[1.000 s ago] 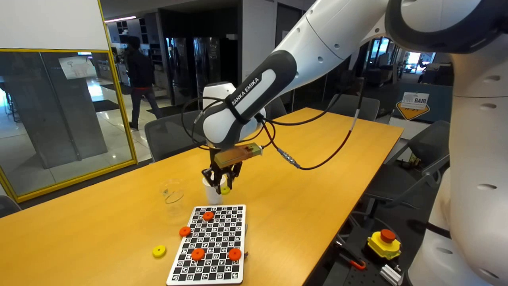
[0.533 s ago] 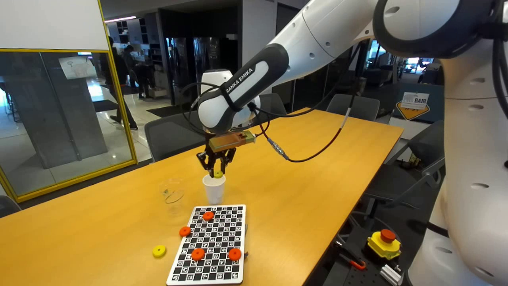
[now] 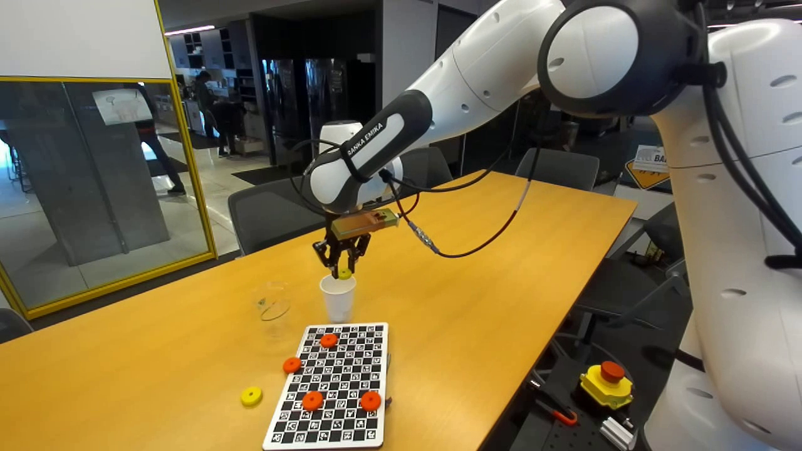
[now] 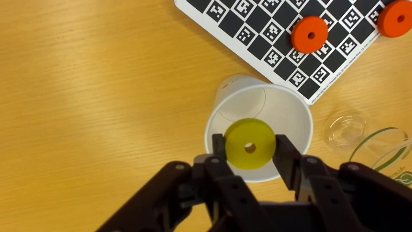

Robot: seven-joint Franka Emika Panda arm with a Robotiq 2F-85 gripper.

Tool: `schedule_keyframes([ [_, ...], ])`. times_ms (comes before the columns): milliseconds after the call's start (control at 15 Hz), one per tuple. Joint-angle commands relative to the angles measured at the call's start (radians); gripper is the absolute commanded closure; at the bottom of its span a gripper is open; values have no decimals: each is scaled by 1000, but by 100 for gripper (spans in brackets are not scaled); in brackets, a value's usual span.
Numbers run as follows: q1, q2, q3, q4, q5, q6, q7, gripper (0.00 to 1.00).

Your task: Put the yellow block in the white cup the put two orange blocks in the clear cup, then put the remaining yellow block in the white cup, then put the remaining two orange blocks in the clear cup

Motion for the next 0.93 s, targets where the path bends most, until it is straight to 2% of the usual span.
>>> schedule_keyframes([
  [0,-13,48,14,82,42,-52,-51,76],
  [267,-8,65,17,100,51,-62,-61,76],
  [333,-7,68,17,105,53,-72,-55,33],
  [467,-7,68,18,110,54,-87,-55,25],
  [667,6,34,13,78,41,-94,-33,3],
  [733,10,22,13,64,39,-95,-26,0],
  [867,21,-13,16,24,39,-105,-13,0],
])
